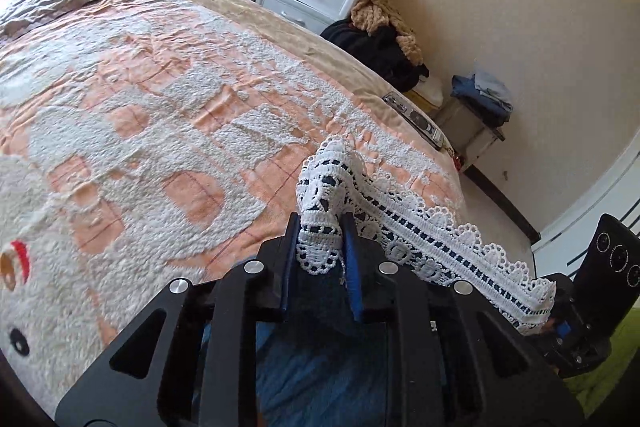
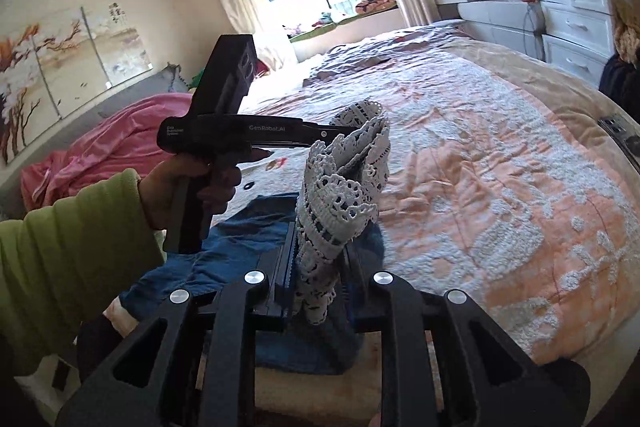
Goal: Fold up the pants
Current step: 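Grasp the lace hem with the left tool while the right tool grasps its other corner, then lift the lace hem with both tools and fold it over the denim toward the waistband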
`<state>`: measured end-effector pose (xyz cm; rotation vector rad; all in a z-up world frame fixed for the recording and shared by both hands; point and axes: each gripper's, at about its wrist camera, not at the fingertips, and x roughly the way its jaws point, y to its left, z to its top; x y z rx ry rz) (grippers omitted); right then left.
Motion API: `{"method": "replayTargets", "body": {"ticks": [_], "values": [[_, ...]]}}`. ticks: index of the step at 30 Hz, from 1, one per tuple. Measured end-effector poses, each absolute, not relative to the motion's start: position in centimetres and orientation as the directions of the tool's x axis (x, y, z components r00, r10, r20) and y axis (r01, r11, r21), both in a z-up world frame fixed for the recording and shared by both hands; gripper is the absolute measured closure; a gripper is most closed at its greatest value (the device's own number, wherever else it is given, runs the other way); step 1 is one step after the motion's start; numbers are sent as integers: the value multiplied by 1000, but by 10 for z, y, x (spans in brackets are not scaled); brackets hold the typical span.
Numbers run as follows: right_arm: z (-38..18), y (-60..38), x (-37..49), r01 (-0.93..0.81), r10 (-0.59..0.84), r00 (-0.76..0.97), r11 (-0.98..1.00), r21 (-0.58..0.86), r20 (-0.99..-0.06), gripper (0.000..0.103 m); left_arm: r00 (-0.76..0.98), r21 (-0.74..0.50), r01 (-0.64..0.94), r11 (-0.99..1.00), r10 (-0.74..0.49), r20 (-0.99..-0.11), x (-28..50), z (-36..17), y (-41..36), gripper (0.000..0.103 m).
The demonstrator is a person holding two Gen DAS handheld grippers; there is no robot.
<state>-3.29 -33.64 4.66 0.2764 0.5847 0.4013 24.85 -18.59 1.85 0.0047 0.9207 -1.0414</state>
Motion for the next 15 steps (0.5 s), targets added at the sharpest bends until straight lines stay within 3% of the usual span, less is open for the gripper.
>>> {"method": "replayTargets", "body": {"ticks": [10, 15], "values": [[28, -225, -25, -525, 512, 613, 833, 174, -602, 85, 243, -481, 575, 662, -700, -672, 227, -15, -82, 89], [6, -188, -29, -586, 473, 564, 807, 76, -677, 85, 296, -552, 438, 709, -694, -656, 232, -20, -43, 66]]}}
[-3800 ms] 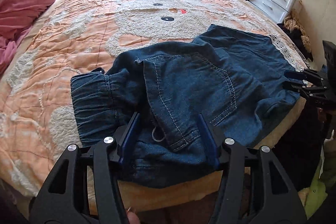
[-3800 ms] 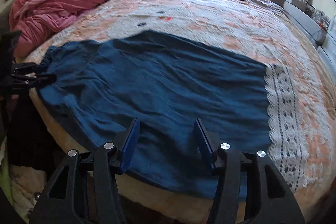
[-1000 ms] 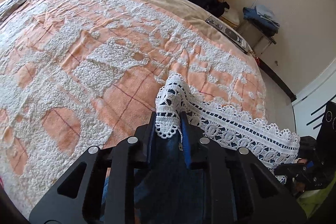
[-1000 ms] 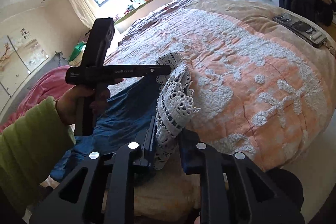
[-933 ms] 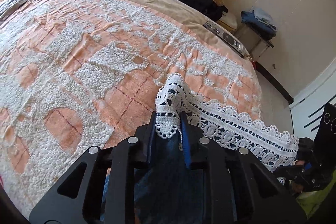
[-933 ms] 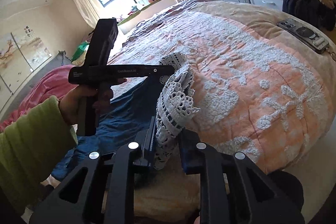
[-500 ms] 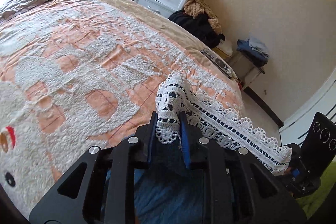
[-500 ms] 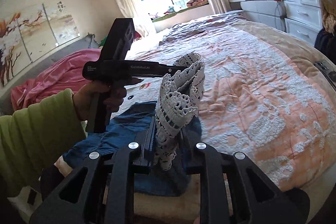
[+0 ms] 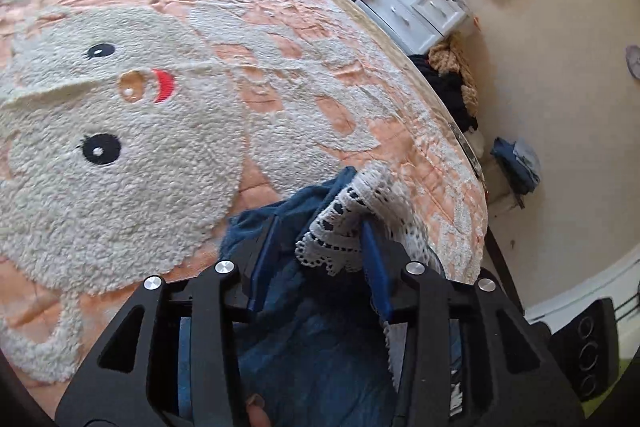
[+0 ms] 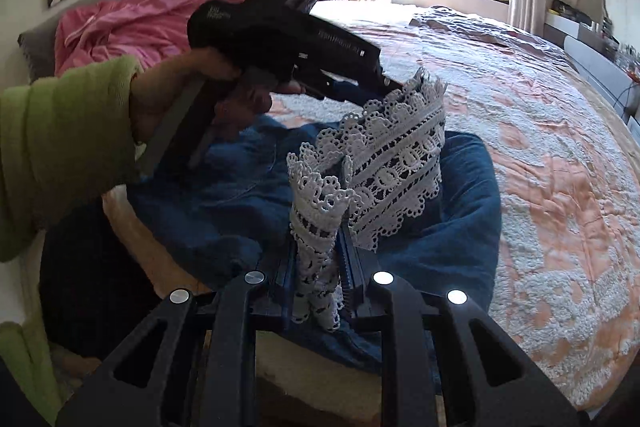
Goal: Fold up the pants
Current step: 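Lift the lace hem with both tools and fold it over the denim toward the waistband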
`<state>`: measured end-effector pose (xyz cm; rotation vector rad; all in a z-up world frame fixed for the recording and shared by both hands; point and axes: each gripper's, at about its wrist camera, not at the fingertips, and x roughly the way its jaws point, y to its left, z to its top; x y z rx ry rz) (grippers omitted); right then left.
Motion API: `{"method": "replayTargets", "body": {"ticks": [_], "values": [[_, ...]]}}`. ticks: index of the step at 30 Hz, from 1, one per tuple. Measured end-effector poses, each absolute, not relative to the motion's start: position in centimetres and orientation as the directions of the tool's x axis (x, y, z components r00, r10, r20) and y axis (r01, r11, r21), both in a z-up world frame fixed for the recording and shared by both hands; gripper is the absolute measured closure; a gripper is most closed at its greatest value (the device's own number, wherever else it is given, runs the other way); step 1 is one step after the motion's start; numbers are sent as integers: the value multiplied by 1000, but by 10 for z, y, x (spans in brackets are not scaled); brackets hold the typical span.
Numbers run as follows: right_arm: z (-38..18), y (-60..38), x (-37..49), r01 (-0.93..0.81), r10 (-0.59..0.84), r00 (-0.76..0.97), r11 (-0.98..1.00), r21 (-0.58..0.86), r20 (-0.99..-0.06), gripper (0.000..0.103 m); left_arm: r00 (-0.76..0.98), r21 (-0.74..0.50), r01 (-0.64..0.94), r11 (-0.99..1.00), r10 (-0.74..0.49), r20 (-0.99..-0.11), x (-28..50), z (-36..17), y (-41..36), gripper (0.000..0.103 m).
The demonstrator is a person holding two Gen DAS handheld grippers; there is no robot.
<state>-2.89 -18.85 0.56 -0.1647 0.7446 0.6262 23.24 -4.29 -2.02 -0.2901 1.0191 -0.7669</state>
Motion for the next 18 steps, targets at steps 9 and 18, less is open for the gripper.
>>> {"method": "replayTargets", "body": {"ticks": [9, 18], "values": [[-10, -169, -48, -646, 421, 564, 761, -62, -710, 84, 282, -705, 315, 636, -772, -570, 224, -19, -1, 47], [0, -179, -57, -688, 514, 486, 724, 54, -707, 50, 234, -690, 297, 660, -751, -618, 217, -32, -22, 37]]}}
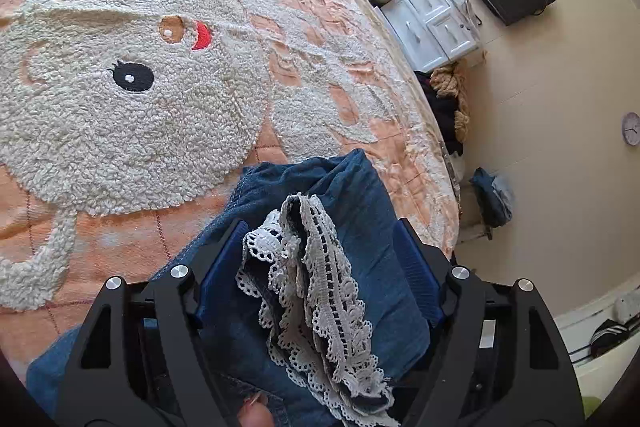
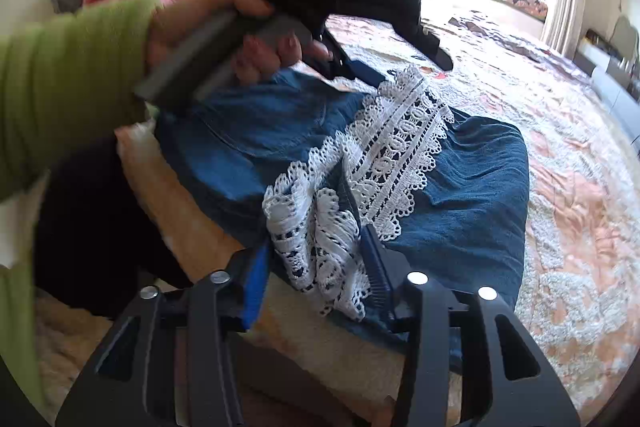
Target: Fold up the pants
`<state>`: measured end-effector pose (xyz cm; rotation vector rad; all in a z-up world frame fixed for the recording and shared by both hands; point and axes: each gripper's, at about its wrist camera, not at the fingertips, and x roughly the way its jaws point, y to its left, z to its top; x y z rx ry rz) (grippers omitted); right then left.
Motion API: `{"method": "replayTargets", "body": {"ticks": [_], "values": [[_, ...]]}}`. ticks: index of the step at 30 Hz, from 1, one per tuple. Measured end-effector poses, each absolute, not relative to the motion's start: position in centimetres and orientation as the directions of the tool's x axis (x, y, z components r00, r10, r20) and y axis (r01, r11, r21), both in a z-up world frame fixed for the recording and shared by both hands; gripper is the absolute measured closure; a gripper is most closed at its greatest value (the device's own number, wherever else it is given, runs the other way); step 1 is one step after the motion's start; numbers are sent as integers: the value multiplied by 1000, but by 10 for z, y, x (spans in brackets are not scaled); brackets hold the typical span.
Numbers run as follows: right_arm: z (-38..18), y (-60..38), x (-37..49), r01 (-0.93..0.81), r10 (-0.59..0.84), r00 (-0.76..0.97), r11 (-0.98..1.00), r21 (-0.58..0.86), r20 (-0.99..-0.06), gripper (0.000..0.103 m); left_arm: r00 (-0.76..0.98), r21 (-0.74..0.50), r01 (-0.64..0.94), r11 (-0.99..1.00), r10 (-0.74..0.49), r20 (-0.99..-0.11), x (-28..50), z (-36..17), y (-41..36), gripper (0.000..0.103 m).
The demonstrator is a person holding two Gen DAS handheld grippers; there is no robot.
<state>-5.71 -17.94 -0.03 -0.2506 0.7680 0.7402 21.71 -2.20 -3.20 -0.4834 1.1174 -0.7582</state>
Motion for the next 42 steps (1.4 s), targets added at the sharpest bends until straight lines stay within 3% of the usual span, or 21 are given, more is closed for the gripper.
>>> {"method": "replayTargets", "body": {"ticks": [2, 6, 10, 13, 16, 18, 20, 23, 25, 29, 34, 37, 40, 42], "values": [[15, -198, -55, -678, 586, 459, 717, 163, -668, 36, 226, -670, 299, 680, -732, -642, 217, -35, -26, 40], [38, -244, -19, -562, 583, 545, 788, 253, -603, 35, 211, -642, 277, 715, -697, -685, 220, -43, -31, 55], [26, -273, 55, -377, 465, 552, 880, 291, -692, 35, 215, -649, 267, 712, -701, -680, 222, -46, -34, 71], [11, -280, 98, -305, 462, 503, 886, 350, -731, 38, 231, -660, 256, 706, -708, -668, 220, -46, -35, 79], [-4, -281, 128, -267, 506, 434, 862, 430, -745, 57, 248, -672, 261, 693, -721, -647, 216, -45, -32, 84], [-19, -280, 142, -242, 545, 367, 838, 489, -754, 82, 265, -678, 261, 687, -727, -634, 214, -42, -28, 86], [-23, -281, 144, -253, 588, 342, 809, 531, -733, 93, 288, -686, 258, 681, -732, -618, 211, -39, -21, 87], [-9, -286, 141, -283, 603, 399, 798, 532, -691, 95, 349, -657, 279, 700, -712, -610, 205, -30, -14, 87], [0, -282, 143, -300, 585, 434, 811, 502, -685, 95, 389, -622, 300, 723, -688, -613, 202, -25, -14, 87], [-12, -262, 153, -325, 472, 440, 877, 354, -764, 94, 401, -574, 279, 770, -636, -659, 207, -34, -23, 87], [-22, -266, 150, -307, 457, 452, 886, 348, -766, 80, 422, -527, 254, 811, -583, -694, 210, -40, -18, 75], [-10, -280, 134, -296, 462, 485, 886, 357, -742, 62, 459, -522, 249, 816, -573, -678, 204, -27, -7, 72], [5, -288, 110, -318, 477, 522, 878, 357, -707, 60, 489, -541, 225, 810, -574, -657, 196, -14, 8, 70], [12, -290, 92, -357, 507, 521, 860, 365, -687, 53, 496, -540, 226, 811, -573, -652, 181, -5, 13, 70]]}}
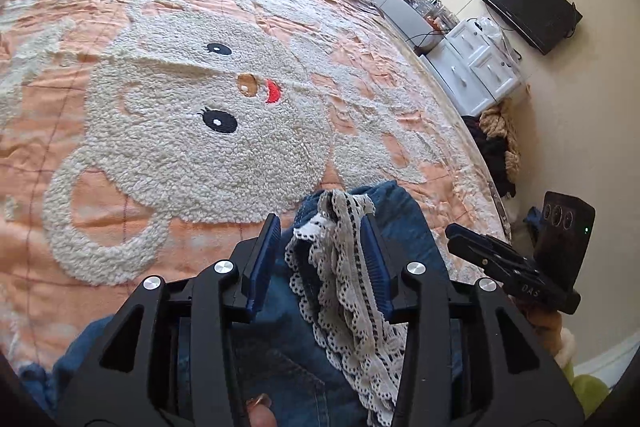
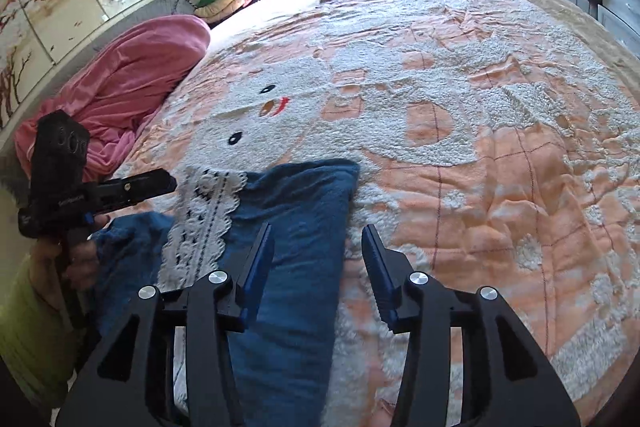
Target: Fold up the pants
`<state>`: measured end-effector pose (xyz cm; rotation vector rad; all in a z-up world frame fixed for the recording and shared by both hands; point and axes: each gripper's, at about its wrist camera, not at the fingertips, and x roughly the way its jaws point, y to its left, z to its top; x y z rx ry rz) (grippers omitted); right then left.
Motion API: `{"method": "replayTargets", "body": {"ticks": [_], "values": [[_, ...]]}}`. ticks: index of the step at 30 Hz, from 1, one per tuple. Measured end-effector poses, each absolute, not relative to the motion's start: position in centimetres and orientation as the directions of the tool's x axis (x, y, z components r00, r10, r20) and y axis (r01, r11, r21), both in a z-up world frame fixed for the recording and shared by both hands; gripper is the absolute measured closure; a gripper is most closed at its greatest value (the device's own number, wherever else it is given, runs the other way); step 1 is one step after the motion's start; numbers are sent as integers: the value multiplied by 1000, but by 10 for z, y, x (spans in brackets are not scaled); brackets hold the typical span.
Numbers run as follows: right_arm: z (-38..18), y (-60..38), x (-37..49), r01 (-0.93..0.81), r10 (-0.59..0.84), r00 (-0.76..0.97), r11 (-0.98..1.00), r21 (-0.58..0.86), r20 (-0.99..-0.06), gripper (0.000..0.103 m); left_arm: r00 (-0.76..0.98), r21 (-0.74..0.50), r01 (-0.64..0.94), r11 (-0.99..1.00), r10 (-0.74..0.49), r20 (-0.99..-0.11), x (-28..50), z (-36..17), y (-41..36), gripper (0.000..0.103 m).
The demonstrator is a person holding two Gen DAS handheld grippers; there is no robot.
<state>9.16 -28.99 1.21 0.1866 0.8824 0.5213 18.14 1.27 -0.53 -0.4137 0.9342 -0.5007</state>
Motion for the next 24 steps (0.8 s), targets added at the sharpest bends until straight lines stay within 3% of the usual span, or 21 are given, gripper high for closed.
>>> {"method": "replayTargets", "body": {"ticks": [2, 5, 13, 22, 23, 24], "values": [[17, -287, 72, -396, 516, 521, 852, 343, -680, 47, 501, -534, 251, 808, -580, -642, 160, 2, 11, 67], [17, -286, 47, -422, 527, 508, 842, 337, -681, 47, 470, -548, 280, 788, -610, -638, 126, 6, 3, 61], [5, -297, 15, -385, 537, 488, 840, 383, -688, 47, 443, -530, 345, 775, -632, -636, 63, 7, -33, 61], [-12, -305, 10, -324, 546, 428, 837, 441, -720, 47, 407, -509, 243, 826, -563, -719, 57, -18, -52, 61], [-14, -304, 9, -330, 559, 414, 828, 454, -718, 48, 407, -498, 232, 835, -549, -730, 55, -22, -53, 62], [-15, -302, 8, -345, 576, 396, 815, 466, -715, 61, 405, -491, 224, 842, -539, -739, 53, -27, -52, 69]]}}
